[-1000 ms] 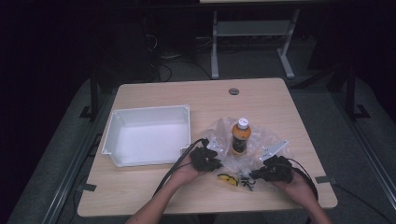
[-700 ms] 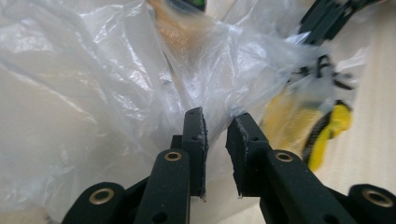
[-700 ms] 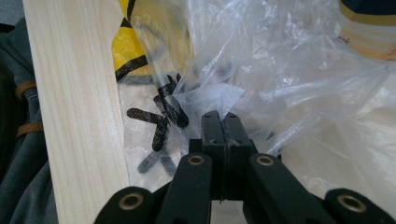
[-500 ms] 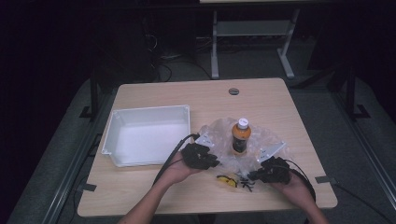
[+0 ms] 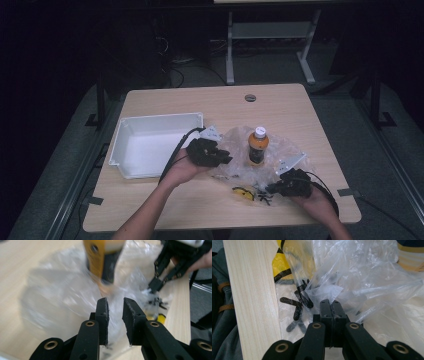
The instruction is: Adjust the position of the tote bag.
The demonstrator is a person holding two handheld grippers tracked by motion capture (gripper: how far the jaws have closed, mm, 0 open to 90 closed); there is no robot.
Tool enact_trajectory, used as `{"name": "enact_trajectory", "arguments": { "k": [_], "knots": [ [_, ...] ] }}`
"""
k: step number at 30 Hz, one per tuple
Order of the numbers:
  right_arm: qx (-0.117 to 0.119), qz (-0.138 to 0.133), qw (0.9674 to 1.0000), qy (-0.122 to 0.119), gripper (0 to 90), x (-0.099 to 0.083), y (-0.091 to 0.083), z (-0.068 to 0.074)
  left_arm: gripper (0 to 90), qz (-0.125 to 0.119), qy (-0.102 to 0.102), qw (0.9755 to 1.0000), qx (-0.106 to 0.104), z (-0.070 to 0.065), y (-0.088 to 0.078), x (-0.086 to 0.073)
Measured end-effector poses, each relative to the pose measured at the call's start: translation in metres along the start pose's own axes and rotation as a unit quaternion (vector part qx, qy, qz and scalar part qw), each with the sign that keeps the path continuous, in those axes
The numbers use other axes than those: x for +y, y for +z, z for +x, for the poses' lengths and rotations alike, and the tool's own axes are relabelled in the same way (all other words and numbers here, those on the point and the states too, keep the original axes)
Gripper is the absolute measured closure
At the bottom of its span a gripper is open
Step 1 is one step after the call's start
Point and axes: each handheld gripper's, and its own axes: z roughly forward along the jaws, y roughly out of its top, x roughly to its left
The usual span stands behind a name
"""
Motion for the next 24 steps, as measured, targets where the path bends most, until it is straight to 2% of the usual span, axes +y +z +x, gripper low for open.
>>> {"name": "enact_trajectory", "arguments": {
  "k": [3,5,8,11,15,19,21,22,23,24],
  "knots": [
    [0.001,0.000,1.0000,0.000,89.4,0.000,0.000,0.000,74.3,-0.010,0.007,0.9998,0.015,0.006,-0.005,0.012],
    [0.000,0.000,1.0000,-0.002,89.3,0.000,0.000,-0.001,74.3,-0.014,0.001,0.9996,0.023,0.011,-0.004,0.018],
    [0.000,-0.001,1.0000,-0.002,89.2,0.000,0.000,-0.001,74.9,-0.013,-0.009,0.9995,0.028,0.018,0.002,0.024],
    [0.001,-0.001,1.0000,-0.002,89.2,-0.001,-0.001,-0.002,75.4,0.002,-0.008,0.9994,0.034,0.021,0.014,0.025],
    [0.004,-0.005,1.0000,0.003,89.1,-0.002,-0.003,-0.002,75.4,0.039,-0.001,0.9987,0.031,0.021,0.033,0.020],
    [0.002,-0.010,0.9999,0.001,88.7,-0.003,-0.006,-0.002,75.6,0.052,-0.014,0.9982,0.028,0.019,0.044,0.012],
    [0.004,-0.013,0.9999,0.005,88.2,-0.004,-0.008,0.000,75.7,0.060,-0.013,0.9976,0.031,0.018,0.048,0.008],
    [0.002,-0.014,0.9999,-0.001,88.0,-0.004,-0.009,-0.001,75.6,0.059,-0.021,0.9976,0.030,0.017,0.051,0.004],
    [0.003,-0.016,0.9999,0.002,87.5,-0.005,-0.010,0.000,75.8,0.065,-0.016,0.9973,0.030,0.017,0.052,0.002],
    [0.001,-0.016,0.9999,-0.001,87.0,-0.005,-0.011,0.000,75.8,0.064,-0.020,0.9972,0.032,0.015,0.054,-0.001]
  ]
}}
